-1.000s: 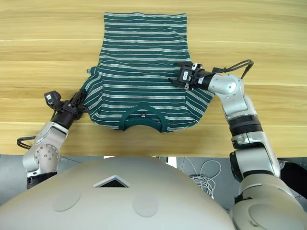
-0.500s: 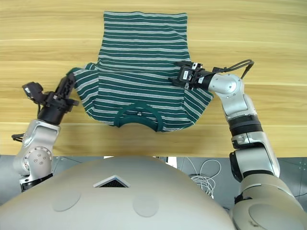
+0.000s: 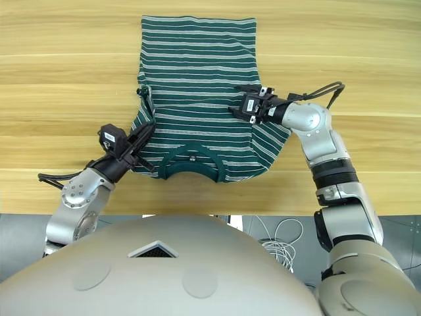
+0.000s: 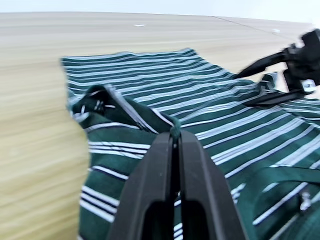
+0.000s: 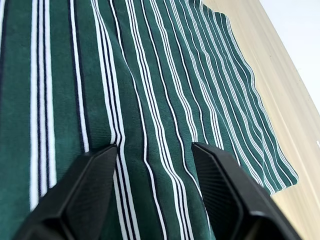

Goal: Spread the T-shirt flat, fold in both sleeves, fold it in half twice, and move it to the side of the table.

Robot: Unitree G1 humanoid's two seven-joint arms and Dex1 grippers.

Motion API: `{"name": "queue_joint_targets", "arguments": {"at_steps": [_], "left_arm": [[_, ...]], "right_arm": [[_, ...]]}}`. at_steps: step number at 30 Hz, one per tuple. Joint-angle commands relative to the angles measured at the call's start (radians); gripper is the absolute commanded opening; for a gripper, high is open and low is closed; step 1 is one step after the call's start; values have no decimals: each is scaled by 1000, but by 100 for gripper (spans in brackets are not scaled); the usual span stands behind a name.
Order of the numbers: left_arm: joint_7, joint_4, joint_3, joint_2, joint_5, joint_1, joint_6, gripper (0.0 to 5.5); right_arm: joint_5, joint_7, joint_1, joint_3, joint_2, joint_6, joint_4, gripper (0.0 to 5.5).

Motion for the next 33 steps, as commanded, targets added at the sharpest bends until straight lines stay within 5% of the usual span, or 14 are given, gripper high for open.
{"name": "queue_joint_targets", "arguments": {"at_steps": [1,9,14,22,27,33], "left_arm": [[0,96,-63,10,60,28,-27,3],[22,101,-64,46,117,68,-17,3],[25,-52,-55,47,84,99,39,95],[3,-306,-3,10,-140,98,74,98],[8,-207,22,34,-61,69,1,98],[27,23,-35,71,138,93,-155,98]], "right_arm": [[-16,9,14,15,5,11,-15,281],[-25,1,21,19,4,15,-24,281],[-30,-5,18,24,4,12,-13,281],[-63,-29,-47,24,-15,-26,135,281],[-105,-91,-174,31,-13,-95,330,281],[326,105,-39,-116,-74,-99,-142,281]]}}
